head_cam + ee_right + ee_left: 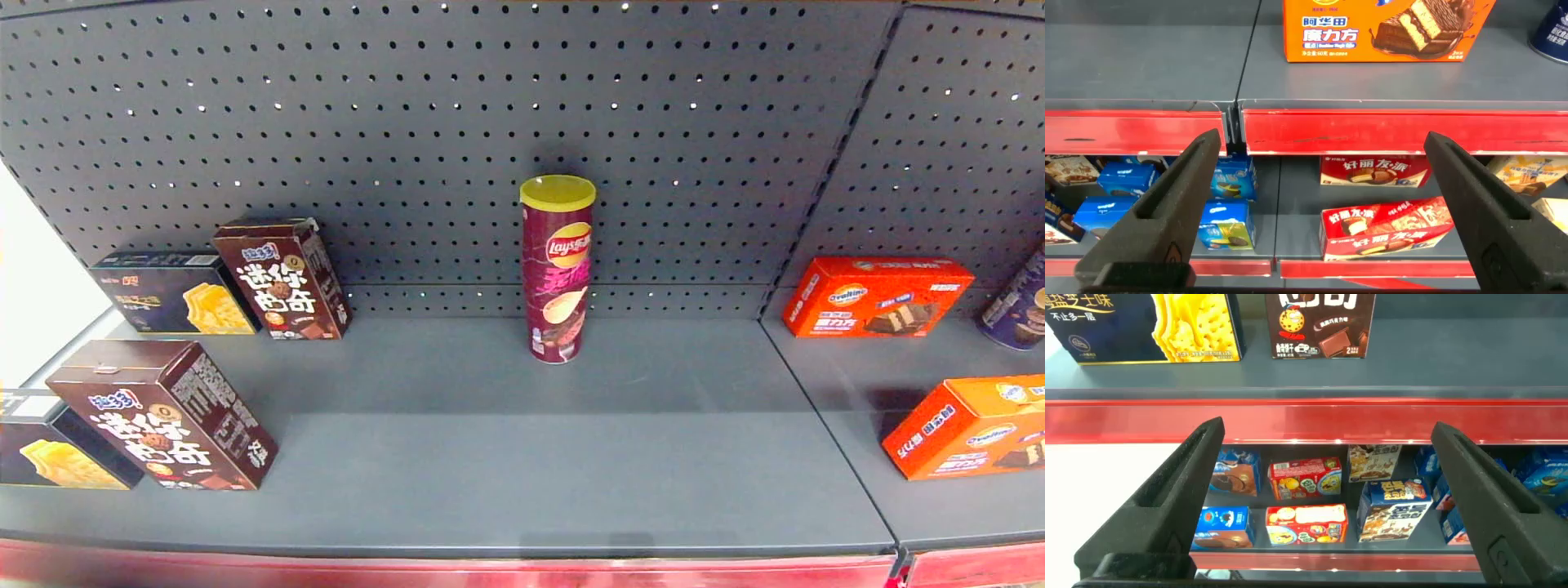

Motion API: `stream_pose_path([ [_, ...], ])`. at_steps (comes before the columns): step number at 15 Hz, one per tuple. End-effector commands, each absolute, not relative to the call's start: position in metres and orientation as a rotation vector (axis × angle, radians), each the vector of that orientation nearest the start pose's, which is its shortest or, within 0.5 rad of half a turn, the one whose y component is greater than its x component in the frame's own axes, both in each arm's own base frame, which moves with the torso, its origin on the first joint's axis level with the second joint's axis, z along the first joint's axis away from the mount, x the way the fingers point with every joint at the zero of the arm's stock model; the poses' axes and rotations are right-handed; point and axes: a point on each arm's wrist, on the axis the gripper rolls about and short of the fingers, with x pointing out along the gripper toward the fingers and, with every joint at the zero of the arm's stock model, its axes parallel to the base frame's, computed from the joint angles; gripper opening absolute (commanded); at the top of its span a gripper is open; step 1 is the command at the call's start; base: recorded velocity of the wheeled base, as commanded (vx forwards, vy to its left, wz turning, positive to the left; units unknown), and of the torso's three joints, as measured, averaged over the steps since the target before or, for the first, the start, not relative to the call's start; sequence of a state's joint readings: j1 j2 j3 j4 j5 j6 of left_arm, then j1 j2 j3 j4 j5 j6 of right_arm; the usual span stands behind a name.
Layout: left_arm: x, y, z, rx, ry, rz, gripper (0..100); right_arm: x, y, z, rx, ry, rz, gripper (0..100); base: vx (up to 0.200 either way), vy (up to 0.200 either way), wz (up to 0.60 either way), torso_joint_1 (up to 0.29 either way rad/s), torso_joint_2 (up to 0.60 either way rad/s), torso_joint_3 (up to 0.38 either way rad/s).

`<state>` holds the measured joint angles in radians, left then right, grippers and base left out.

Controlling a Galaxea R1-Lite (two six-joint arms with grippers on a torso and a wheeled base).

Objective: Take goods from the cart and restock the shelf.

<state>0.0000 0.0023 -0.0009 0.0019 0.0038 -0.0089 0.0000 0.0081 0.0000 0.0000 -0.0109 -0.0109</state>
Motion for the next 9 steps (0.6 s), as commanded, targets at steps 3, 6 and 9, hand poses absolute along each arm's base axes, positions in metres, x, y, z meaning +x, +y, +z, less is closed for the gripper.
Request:
stream_pose_path([
  [3, -0.0227, 0.0001, 0.0758, -0.009, 0.003, 0.005, 100, -0.0221, -0.0002, 0.0757, -0.012, 0.009, -0.011, 100, 0.000, 0.000, 0.00, 0.000, 0.00, 0.000],
  [6, -0.0227, 0.0001, 0.0758, -0.009, 0.003, 0.005, 100, -0.0221, -0.0002, 0.0757, -0.012, 0.009, -0.011, 100, 0.000, 0.000, 0.00, 0.000, 0.00, 0.000],
  [9, -0.0226, 0.0001, 0.0754, -0.011, 0.005, 0.003, 100, -0.0221, -0.0003, 0.0757, -0.011, 0.009, -0.014, 100, 0.000, 0.000, 0.40, 0.003, 0.00, 0.003],
])
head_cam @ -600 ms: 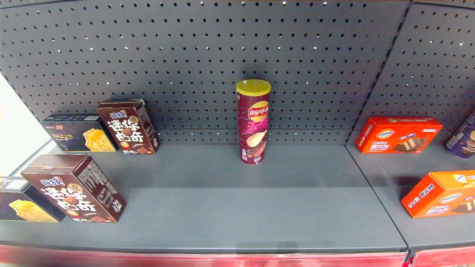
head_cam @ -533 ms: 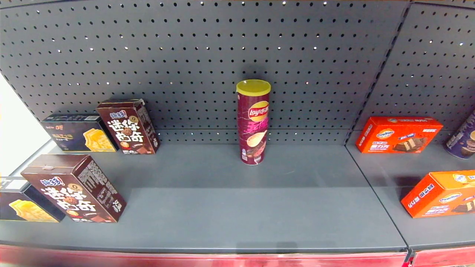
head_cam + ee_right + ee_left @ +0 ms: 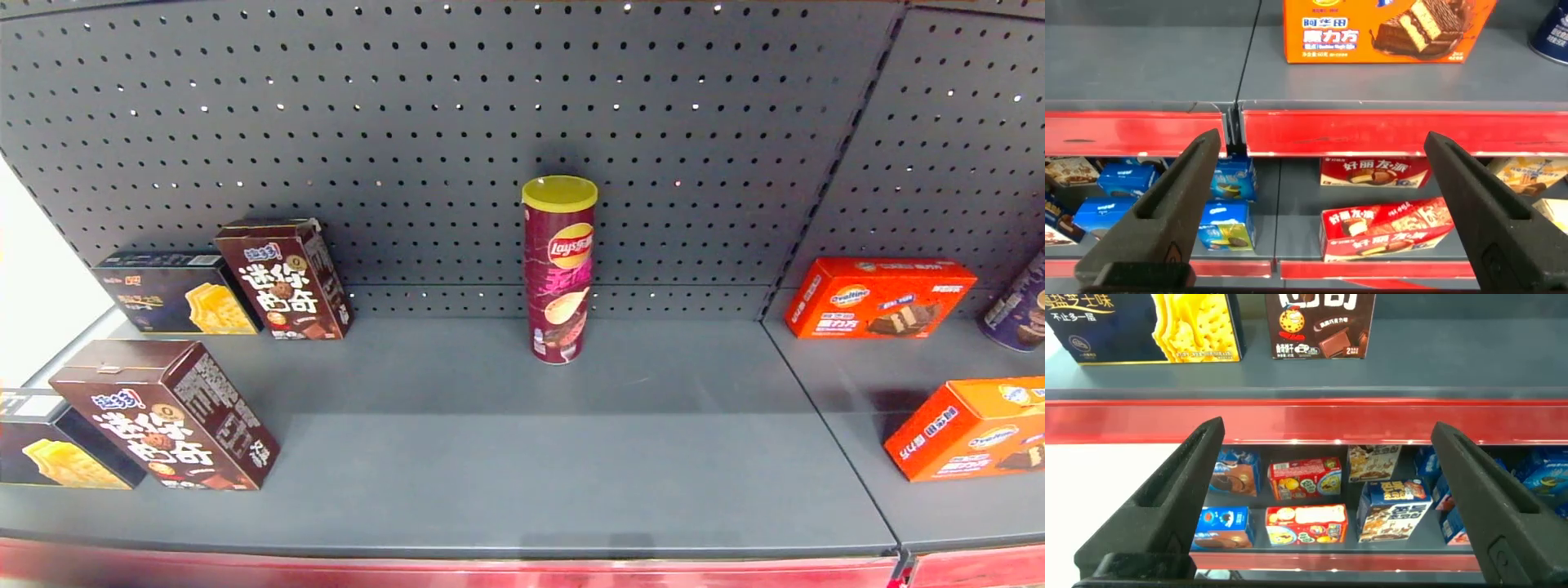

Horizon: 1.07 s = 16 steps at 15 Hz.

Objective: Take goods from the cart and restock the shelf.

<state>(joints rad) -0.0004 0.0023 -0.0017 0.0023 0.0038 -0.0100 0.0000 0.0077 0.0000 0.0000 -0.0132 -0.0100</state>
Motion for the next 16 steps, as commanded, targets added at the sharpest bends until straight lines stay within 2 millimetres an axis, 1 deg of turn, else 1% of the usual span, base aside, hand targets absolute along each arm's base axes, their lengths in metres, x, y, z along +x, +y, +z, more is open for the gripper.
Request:
stream_pose_path([
  [1, -0.0227, 0.0001, 0.0758, -0.009, 0.003, 0.005, 100, -0.0221, -0.0003, 0.0757, -0.009, 0.009, -0.012, 100, 0.000, 0.000, 0.60, -0.002, 0.00, 0.007],
  [16, -0.0226, 0.0001, 0.0754, -0.009, 0.005, 0.005, 100, -0.0221, -0.0003, 0.0757, -0.009, 0.009, -0.014, 100, 0.000, 0.000, 0.60, 0.004, 0.00, 0.003],
])
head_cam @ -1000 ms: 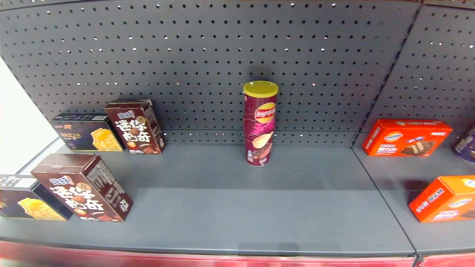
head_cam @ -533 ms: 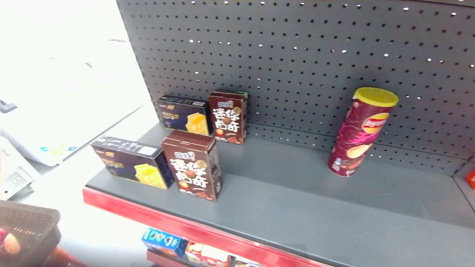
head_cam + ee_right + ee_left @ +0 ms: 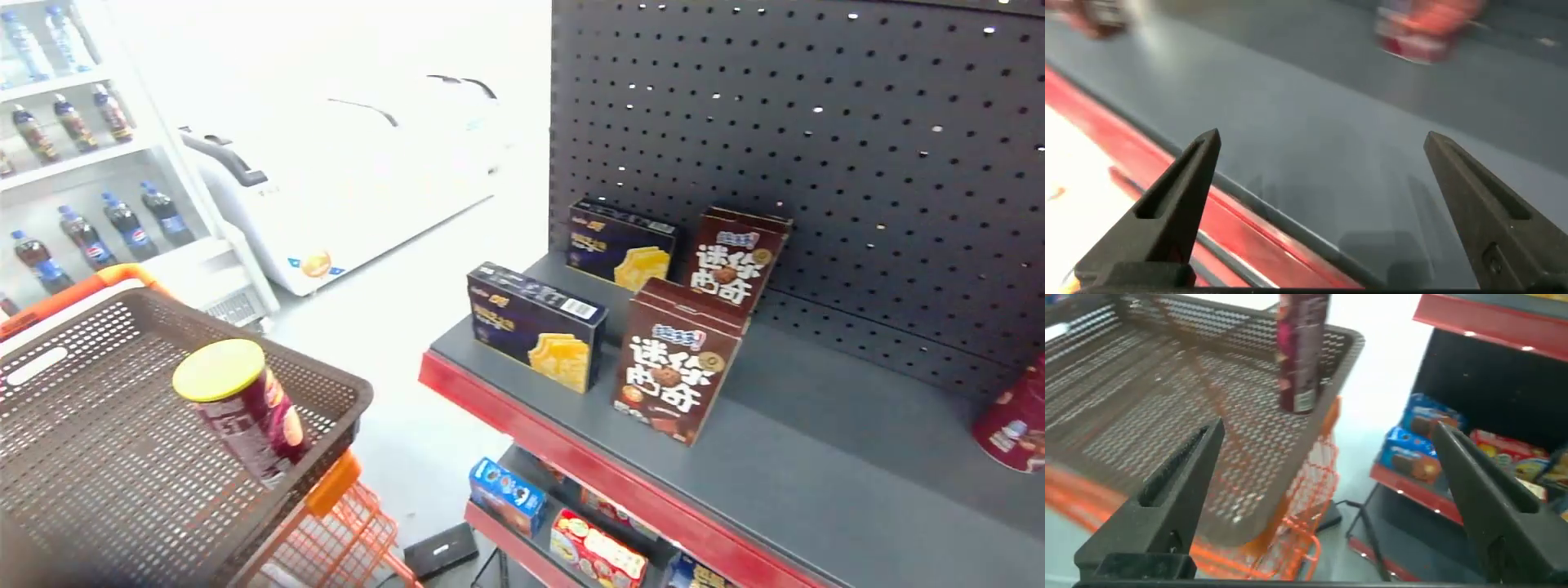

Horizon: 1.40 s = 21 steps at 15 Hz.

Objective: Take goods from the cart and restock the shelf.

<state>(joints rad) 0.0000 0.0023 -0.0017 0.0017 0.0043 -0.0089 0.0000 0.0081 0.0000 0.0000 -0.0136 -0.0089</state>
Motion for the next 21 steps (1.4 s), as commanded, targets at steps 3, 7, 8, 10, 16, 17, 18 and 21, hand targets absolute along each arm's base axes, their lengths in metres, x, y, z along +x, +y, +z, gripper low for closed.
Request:
stream_pose_path([
  [3, -0.023, 0.000, 0.076, -0.003, 0.003, 0.008, 100, -0.022, 0.000, 0.076, -0.009, 0.009, -0.014, 100, 0.000, 0.000, 0.60, 0.002, 0.00, 0.004],
  [7, -0.023, 0.000, 0.076, 0.005, 0.003, 0.002, 100, -0.022, 0.000, 0.076, -0.009, 0.009, -0.014, 100, 0.000, 0.000, 0.00, 0.000, 0.00, 0.000],
  [8, -0.023, -0.001, 0.075, 0.031, 0.004, -0.032, 100, -0.022, 0.000, 0.076, -0.009, 0.009, -0.014, 100, 0.000, 0.000, 0.00, 0.000, 0.00, 0.000],
  [10, -0.023, -0.002, 0.076, 0.061, 0.003, -0.088, 100, -0.022, 0.000, 0.076, -0.009, 0.009, -0.014, 100, 0.000, 0.000, 0.00, 0.000, 0.00, 0.000],
  [16, 0.047, -0.005, 0.176, 0.201, 0.227, -0.225, 100, -0.022, 0.000, 0.076, -0.009, 0.009, -0.014, 100, 0.000, 0.000, 0.00, 0.000, 0.00, 0.000],
  [17, 0.067, -0.007, 0.193, 0.198, 0.233, -0.233, 100, -0.022, 0.000, 0.076, -0.009, 0.009, -0.014, 100, 0.000, 0.000, 0.00, 0.000, 0.00, 0.000],
  [18, 0.079, -0.008, 0.200, 0.199, 0.232, -0.239, 100, -0.022, 0.000, 0.076, -0.008, 0.009, -0.014, 100, 0.000, 0.000, 0.00, 0.000, 0.00, 0.000],
  [21, 0.126, -0.013, 0.202, 0.225, 0.215, -0.271, 100, -0.022, 0.000, 0.076, -0.009, 0.009, -0.014, 100, 0.000, 0.000, 0.00, 0.000, 0.00, 0.000],
])
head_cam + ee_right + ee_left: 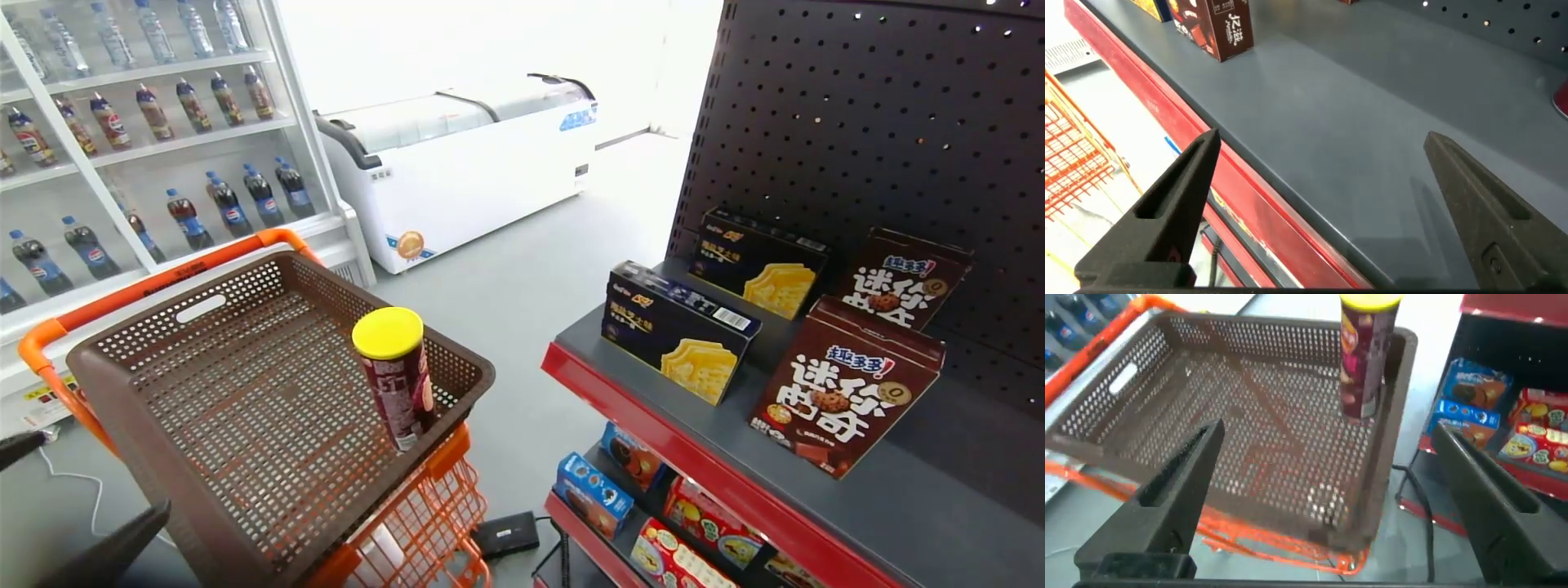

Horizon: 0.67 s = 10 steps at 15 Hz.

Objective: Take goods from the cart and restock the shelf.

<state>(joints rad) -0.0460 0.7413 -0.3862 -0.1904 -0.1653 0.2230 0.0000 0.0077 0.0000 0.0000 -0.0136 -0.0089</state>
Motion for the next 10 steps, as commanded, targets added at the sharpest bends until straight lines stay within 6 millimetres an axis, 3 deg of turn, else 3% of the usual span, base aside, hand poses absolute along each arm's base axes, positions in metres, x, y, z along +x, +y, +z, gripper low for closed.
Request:
stream_pose_path([
  [1, 0.135, -0.018, 0.198, 0.224, 0.230, -0.304, 100, -0.022, 0.000, 0.076, -0.009, 0.009, -0.014, 100, 0.000, 0.000, 0.00, 0.000, 0.00, 0.000],
  [4, 0.150, -0.030, 0.191, 0.232, 0.260, -0.358, 100, -0.022, 0.000, 0.076, -0.008, 0.009, -0.014, 100, 0.000, 0.000, 0.00, 0.000, 0.00, 0.000],
  [10, 0.203, -0.054, 0.156, 0.195, 0.355, -0.403, 100, -0.022, 0.000, 0.076, -0.009, 0.009, -0.014, 100, 0.000, 0.000, 0.00, 0.000, 0.00, 0.000],
])
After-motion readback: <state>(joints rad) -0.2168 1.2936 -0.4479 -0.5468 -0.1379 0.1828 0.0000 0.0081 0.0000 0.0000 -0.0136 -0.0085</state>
